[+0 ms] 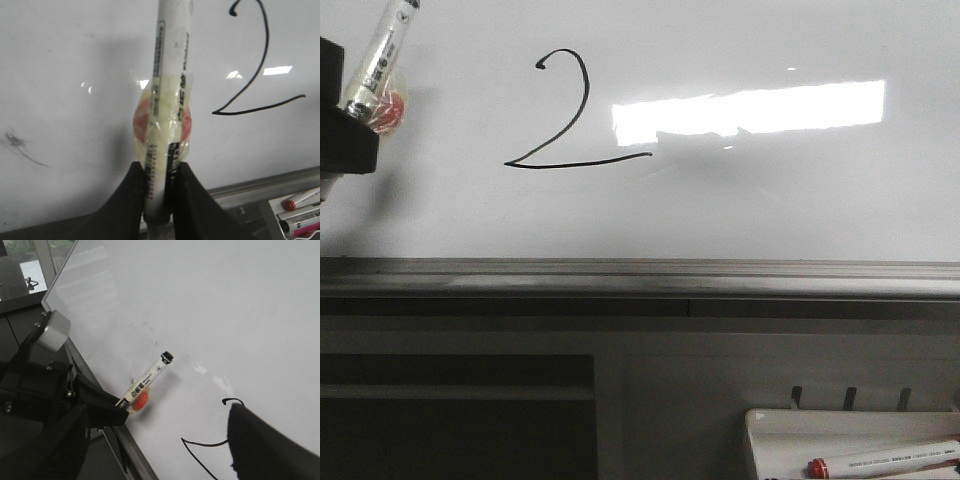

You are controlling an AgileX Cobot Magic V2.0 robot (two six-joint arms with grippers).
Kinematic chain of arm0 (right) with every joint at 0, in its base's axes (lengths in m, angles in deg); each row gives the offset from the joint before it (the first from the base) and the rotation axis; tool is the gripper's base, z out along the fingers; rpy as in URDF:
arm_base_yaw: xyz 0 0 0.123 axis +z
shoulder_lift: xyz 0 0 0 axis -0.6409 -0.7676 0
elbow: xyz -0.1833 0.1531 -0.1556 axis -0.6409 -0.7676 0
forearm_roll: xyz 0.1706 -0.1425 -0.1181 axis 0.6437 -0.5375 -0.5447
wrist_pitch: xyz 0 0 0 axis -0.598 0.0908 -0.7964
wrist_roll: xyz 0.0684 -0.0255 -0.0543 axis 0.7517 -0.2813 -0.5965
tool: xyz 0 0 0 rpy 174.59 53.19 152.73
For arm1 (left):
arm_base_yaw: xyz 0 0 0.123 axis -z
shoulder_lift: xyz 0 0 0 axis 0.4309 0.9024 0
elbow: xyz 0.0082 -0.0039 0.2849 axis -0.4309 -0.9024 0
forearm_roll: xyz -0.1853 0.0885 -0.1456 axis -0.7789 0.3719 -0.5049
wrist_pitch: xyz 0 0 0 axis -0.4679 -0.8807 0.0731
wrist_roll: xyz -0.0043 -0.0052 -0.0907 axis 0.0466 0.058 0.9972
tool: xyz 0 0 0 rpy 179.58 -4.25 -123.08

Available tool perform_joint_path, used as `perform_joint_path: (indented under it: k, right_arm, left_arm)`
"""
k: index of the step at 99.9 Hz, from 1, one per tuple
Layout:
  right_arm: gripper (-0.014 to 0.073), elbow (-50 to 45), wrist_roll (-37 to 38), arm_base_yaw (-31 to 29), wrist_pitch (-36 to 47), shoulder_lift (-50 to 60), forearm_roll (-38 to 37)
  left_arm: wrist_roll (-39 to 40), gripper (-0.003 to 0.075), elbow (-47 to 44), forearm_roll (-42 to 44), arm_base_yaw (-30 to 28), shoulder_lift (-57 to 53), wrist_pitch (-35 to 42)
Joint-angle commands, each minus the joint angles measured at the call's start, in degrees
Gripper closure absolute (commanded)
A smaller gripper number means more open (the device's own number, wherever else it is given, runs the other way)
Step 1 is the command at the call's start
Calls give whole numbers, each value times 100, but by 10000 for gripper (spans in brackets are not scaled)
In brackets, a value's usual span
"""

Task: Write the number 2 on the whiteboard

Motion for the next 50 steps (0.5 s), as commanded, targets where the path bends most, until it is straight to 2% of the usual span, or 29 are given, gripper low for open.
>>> perform_joint_path:
  k: [1, 18, 34, 50]
  right_arm:
    - [91, 166, -12, 2, 54, 126, 99]
    - [91, 156, -12, 2, -86, 126, 99]
    - [91, 156, -12, 2, -125, 126, 99]
    - [91, 156, -12, 2, -125, 126, 99]
  left_arm:
    - [284, 741, 300, 2, -224, 124, 271]
    - [284, 741, 435, 14, -633, 374, 395]
    - [270, 741, 458, 26, -913, 630, 1301]
    - [584, 741, 458, 15, -926, 905, 1103]
